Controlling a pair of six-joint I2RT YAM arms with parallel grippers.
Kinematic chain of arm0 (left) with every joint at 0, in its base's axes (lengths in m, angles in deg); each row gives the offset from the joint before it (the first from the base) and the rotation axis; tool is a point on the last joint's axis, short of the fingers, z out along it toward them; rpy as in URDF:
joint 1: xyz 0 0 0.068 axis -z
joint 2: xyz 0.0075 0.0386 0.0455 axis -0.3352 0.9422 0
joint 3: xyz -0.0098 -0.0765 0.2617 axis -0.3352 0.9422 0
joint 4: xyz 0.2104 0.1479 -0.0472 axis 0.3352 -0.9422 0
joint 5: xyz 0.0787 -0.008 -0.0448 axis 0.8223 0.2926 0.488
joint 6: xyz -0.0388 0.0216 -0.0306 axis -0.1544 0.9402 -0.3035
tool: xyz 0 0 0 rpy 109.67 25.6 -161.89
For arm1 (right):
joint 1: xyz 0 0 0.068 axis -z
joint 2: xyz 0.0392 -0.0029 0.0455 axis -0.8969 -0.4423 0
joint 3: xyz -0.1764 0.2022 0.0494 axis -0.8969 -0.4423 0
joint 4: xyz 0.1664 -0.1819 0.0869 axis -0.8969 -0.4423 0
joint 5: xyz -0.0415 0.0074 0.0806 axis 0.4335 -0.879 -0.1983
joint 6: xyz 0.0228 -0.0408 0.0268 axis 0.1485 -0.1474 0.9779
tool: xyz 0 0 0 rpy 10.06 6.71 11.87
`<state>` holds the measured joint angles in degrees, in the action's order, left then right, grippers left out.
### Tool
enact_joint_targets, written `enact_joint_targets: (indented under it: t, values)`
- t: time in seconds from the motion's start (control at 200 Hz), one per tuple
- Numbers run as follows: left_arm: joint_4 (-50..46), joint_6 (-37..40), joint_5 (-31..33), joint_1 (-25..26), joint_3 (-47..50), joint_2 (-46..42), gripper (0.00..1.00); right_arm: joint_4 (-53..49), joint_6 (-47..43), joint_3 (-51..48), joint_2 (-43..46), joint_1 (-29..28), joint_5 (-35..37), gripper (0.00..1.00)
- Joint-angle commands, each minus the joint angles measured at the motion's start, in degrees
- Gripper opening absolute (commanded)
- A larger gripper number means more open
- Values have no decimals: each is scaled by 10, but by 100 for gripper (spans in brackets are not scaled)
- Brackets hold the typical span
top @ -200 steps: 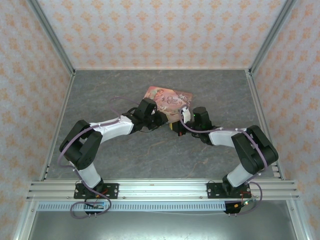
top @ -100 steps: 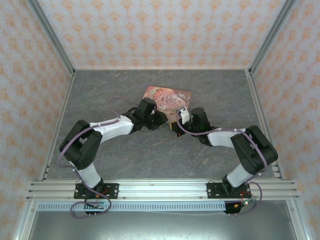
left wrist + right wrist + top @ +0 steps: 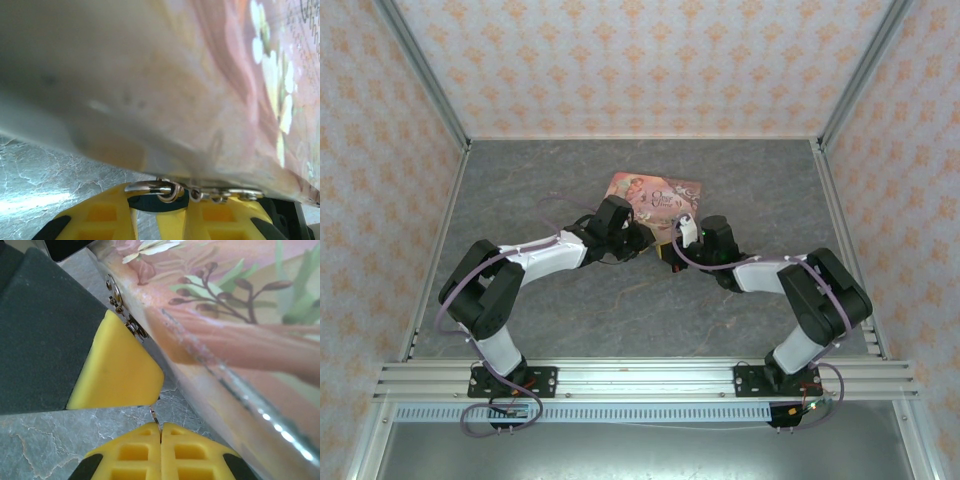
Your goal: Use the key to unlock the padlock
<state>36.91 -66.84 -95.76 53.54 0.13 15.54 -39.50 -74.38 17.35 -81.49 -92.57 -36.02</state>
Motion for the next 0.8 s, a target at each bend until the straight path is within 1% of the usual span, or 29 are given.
enact_joint_targets:
  t: [0.0,0.165,0.395,0.601,0.791]
  values:
    - [29,-13,-97,25,-17,-26,19,97,31,30,-3,-6,-30,0]
    - [36,-15,-95,26,-15,-13,19,116,55,38,3,-5,-36,0]
    - [80,-35,-97,30,-3,17,19,152,86,26,-4,-11,-34,0]
    - [106,-42,-92,32,9,35,19,209,129,-21,-48,-15,-15,0]
    - [131,-46,-77,33,22,60,19,277,185,-65,-104,-36,14,0]
